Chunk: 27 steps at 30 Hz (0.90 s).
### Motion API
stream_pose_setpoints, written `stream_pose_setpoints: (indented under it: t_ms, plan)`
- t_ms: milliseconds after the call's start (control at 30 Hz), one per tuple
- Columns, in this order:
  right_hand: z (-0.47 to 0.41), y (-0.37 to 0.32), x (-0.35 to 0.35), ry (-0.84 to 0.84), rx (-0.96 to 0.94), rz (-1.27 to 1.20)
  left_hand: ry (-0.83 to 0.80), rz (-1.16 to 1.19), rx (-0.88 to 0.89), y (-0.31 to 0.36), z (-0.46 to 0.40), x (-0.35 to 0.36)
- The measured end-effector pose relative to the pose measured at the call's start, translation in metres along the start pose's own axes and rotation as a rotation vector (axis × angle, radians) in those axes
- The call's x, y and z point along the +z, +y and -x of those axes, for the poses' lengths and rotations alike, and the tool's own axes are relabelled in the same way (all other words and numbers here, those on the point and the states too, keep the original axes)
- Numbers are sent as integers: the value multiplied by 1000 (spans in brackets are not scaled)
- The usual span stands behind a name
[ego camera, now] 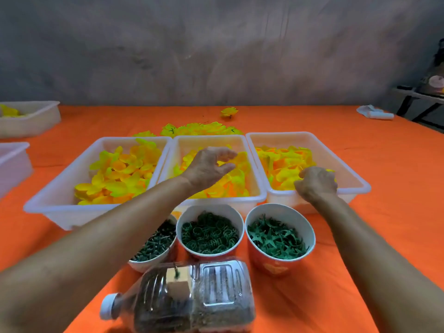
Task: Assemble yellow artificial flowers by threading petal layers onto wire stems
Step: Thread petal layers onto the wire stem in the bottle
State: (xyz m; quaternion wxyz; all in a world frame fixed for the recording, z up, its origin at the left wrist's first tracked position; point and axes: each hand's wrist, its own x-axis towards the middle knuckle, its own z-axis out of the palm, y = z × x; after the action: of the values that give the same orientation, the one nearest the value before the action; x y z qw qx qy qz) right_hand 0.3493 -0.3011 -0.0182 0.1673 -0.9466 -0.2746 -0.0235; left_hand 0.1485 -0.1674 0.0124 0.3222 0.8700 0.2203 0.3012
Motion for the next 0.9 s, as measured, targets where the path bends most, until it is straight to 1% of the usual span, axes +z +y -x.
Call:
stream_pose_setpoints:
  t_ms: [67,200,333,400,467,567,633,733,800,900]
  plan:
    - [5,-4,-2,63,-76,-48,7,-8,-3,0,10,-8]
    - [28,-21,-9,209,-284,-246,34,1,-18,2,31,-21]
    - [62,-45,-17,225,-488,-436,60,1,-29,1,56,-39]
    - [80,-58,-18,187,-562,-525,82,9,-48,-3,70,-51]
    - [97,-71,-19,109,-632,-605,94,-14,-80,-9,84,-64]
    - [118,-89,-21,-15,-752,-634,82,-132,-139,-20,105,-81]
    - [129,-99,-22,-89,-804,-640,34,-283,-172,-28,118,-91]
    - [141,-111,-18,-165,-847,-648,-90,-497,-199,-36,135,-101]
    - [146,-116,-14,-223,-869,-651,-139,-539,-225,-37,143,-102]
    - [152,-122,-9,-292,-884,-658,-156,-545,-258,-38,147,-94]
